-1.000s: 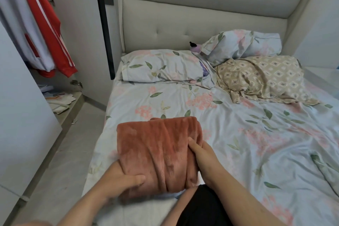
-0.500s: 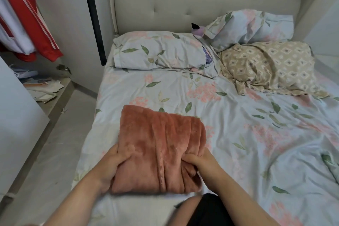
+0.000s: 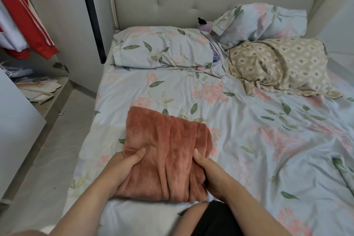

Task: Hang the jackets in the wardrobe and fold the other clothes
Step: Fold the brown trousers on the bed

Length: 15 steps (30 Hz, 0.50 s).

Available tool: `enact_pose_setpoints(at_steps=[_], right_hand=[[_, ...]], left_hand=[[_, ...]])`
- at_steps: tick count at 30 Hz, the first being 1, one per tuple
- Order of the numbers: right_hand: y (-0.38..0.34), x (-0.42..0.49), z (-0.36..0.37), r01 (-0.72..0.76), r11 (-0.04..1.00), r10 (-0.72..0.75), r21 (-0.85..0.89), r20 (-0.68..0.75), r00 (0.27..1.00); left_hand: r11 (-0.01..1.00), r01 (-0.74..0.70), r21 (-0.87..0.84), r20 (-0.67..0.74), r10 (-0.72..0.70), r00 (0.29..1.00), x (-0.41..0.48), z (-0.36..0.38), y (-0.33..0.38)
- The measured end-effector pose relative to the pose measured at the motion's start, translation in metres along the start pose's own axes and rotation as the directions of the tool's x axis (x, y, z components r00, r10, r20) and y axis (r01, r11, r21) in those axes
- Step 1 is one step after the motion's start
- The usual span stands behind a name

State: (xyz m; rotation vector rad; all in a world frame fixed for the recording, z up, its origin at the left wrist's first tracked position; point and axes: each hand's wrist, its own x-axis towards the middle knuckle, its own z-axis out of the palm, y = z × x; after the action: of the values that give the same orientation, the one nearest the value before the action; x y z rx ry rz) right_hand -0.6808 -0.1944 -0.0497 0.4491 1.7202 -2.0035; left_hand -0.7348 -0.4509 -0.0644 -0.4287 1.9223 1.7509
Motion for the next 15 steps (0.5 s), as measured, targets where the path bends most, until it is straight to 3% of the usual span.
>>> enact_pose_setpoints(at_steps=[3, 5, 8, 12, 15], right_hand=[[0.0062, -0.006, -0.0034, 0.104, 0.99, -0.08, -0.09, 0.243, 0.967], [0.0063, -0.0072, -0.0037, 0.108, 0.985, -0.065, -0.133, 0.29, 0.955], [0.0075, -0.0025, -0.0083, 0.045, 0.992, -0.037, -0.119, 0.067, 0.997], [0.0031, -0.0035, -0.0112, 0.019, 0.968, 0.017, 0.249, -0.141, 0.99], [0.0056, -0.0029, -0.0086, -0.023, 0.945, 0.109, 0.327, -0.248, 0.963]], left_hand=[[0.992, 0.057, -0.113, -0.065, -0.065, 0.996, 0.0048, -0.0032, -0.0025], [0.991, 0.072, -0.114, -0.077, -0.081, 0.994, 0.0057, -0.0021, -0.0032], [0.99, 0.084, -0.117, -0.069, -0.092, 0.993, 0.0054, -0.0032, -0.0009], [0.981, 0.136, -0.138, -0.016, -0.139, 0.99, 0.0041, -0.0067, 0.0062], [0.991, 0.114, -0.07, -0.028, -0.116, 0.993, 0.0014, -0.0019, 0.0037]])
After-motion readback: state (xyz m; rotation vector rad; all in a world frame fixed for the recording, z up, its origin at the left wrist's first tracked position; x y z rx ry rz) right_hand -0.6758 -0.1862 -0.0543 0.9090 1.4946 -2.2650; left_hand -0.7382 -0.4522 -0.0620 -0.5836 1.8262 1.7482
